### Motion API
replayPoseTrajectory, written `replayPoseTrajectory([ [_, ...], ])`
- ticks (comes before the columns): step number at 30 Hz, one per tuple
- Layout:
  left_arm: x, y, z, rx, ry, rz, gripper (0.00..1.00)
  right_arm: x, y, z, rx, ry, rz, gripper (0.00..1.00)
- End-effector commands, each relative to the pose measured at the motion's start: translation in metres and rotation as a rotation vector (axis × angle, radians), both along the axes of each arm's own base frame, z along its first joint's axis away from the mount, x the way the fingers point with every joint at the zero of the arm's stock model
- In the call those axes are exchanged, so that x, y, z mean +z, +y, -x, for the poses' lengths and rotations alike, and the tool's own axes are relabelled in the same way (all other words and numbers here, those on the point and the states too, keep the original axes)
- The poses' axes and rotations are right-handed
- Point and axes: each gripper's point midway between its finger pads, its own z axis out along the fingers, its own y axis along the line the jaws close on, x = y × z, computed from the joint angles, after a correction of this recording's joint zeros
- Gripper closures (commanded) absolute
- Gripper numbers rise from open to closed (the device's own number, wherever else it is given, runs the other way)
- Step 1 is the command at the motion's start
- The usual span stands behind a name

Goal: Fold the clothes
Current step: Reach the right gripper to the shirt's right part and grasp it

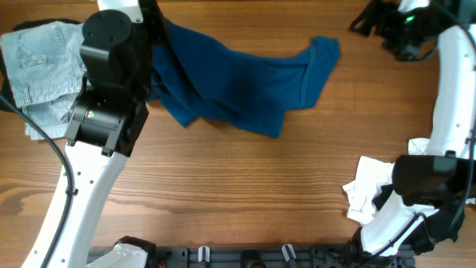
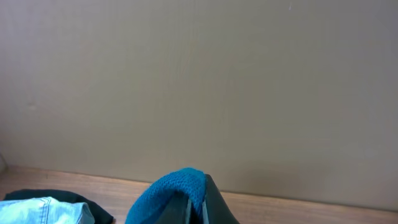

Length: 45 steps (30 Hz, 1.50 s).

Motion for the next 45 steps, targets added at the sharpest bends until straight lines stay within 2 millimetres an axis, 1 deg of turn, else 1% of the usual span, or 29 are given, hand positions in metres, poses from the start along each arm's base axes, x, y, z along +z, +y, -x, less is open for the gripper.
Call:
replayPoseTrajectory([
  [1, 0.001, -0.001, -0.005, 0.009, -0.002, -0.015, 0.96, -0.034, 0.058, 0.022, 0.197, 0.096, -0.028, 0.09],
  [2, -0.001, -0.001, -0.006, 0.009, 0.001, -0.016, 0.96, -0.046, 0.071, 0.025, 0.224, 0.12, -0.046, 0.1],
  [4, -0.001, -0.001, -0.007, 0.009, 0.002, -0.017, 0.96, -0.071, 0.092, 0.03, 0.249, 0.165, -0.074, 0.06],
  [5, -0.001, -0.001, -0.007, 0.01, 0.002, -0.017, 0.96, -0.087, 0.102, 0.033, 0.252, 0.192, -0.086, 0.04],
  [8, -0.001, -0.001, -0.006, 0.01, 0.002, -0.017, 0.96, -0.12, 0.121, 0.044, 0.272, 0.244, -0.195, 0.03],
  [10, -0.001, -0.001, -0.007, 0.01, 0.003, -0.017, 0.96, -0.141, 0.127, 0.054, 0.297, 0.272, -0.265, 0.03],
  [11, -0.001, -0.001, -0.007, 0.01, 0.002, -0.017, 0.96, -0.157, 0.127, 0.063, 0.3, 0.299, -0.27, 0.03],
  [13, -0.001, -0.001, -0.007, 0.01, 0.002, -0.017, 0.96, -0.175, 0.127, 0.076, 0.322, 0.328, -0.267, 0.03],
  [15, -0.002, -0.001, -0.007, 0.01, 0.005, -0.018, 0.96, -0.191, 0.129, 0.091, 0.353, 0.358, -0.263, 0.07],
  [17, -0.002, -0.001, -0.007, 0.009, 0.006, -0.018, 0.96, -0.2, 0.13, 0.102, 0.368, 0.388, -0.258, 0.08],
  [18, -0.002, -0.001, -0.007, 0.009, 0.006, -0.018, 0.96, -0.204, 0.133, 0.108, 0.381, 0.399, -0.257, 0.12],
  [21, -0.002, -0.001, -0.006, 0.009, 0.006, -0.018, 0.96, -0.214, 0.143, 0.12, 0.411, 0.419, -0.251, 0.11],
  [22, -0.003, -0.001, -0.006, 0.009, 0.01, -0.019, 0.96, -0.218, 0.15, 0.125, 0.425, 0.424, -0.251, 0.11],
  [24, -0.006, -0.001, -0.006, 0.009, 0.021, -0.022, 0.96, -0.218, 0.162, 0.129, 0.457, 0.417, -0.277, 0.15],
  [26, -0.009, -0.001, -0.006, 0.009, 0.035, -0.027, 0.96, -0.216, 0.173, 0.134, 0.482, 0.416, -0.302, 0.15],
  [28, -0.012, -0.001, -0.005, 0.009, 0.046, -0.03, 0.96, -0.214, 0.181, 0.134, 0.497, 0.407, -0.33, 0.29],
  [29, -0.013, -0.001, -0.005, 0.009, 0.048, -0.03, 0.96, -0.212, 0.185, 0.134, 0.5, 0.404, -0.346, 0.3],
  [30, -0.013, -0.001, -0.005, 0.009, 0.052, -0.029, 0.96, -0.211, 0.187, 0.133, 0.496, 0.401, -0.356, 0.27],
  [31, -0.014, -0.001, -0.005, 0.009, 0.055, -0.03, 0.96, -0.211, 0.187, 0.132, 0.483, 0.403, -0.357, 0.19],
  [32, -0.014, -0.001, -0.005, 0.009, 0.056, -0.03, 0.96, -0.211, 0.188, 0.131, 0.478, 0.403, -0.358, 0.15],
  [34, -0.015, -0.001, -0.005, 0.009, 0.058, -0.031, 0.96, -0.212, 0.187, 0.127, 0.473, 0.392, -0.36, 0.14],
  [38, -0.017, -0.001, -0.004, 0.008, 0.068, -0.034, 0.96, -0.215, 0.187, 0.127, 0.486, 0.38, -0.353, 0.11],
  [40, -0.02, -0.001, -0.004, 0.005, 0.078, -0.036, 0.96, -0.224, 0.185, 0.13, 0.482, 0.38, -0.345, 0.11],
  [41, -0.021, -0.001, -0.004, 0.005, 0.082, -0.037, 0.96, -0.231, 0.18, 0.131, 0.464, 0.388, -0.32, 0.13],
  [42, -0.022, -0.001, -0.004, 0.005, 0.086, -0.038, 0.96, -0.24, 0.17, 0.131, 0.434, 0.402, -0.264, 0.16],
  [43, -0.022, -0.001, -0.004, 0.005, 0.089, -0.039, 0.96, -0.248, 0.159, 0.13, 0.387, 0.421, -0.202, 0.16],
  [44, -0.023, -0.001, -0.003, 0.004, 0.092, -0.04, 0.96, -0.257, 0.14, 0.127, 0.313, 0.444, -0.116, 0.16],
  [45, -0.024, -0.001, -0.003, 0.004, 0.094, -0.041, 0.96, -0.261, 0.129, 0.124, 0.274, 0.448, -0.076, 0.13],
])
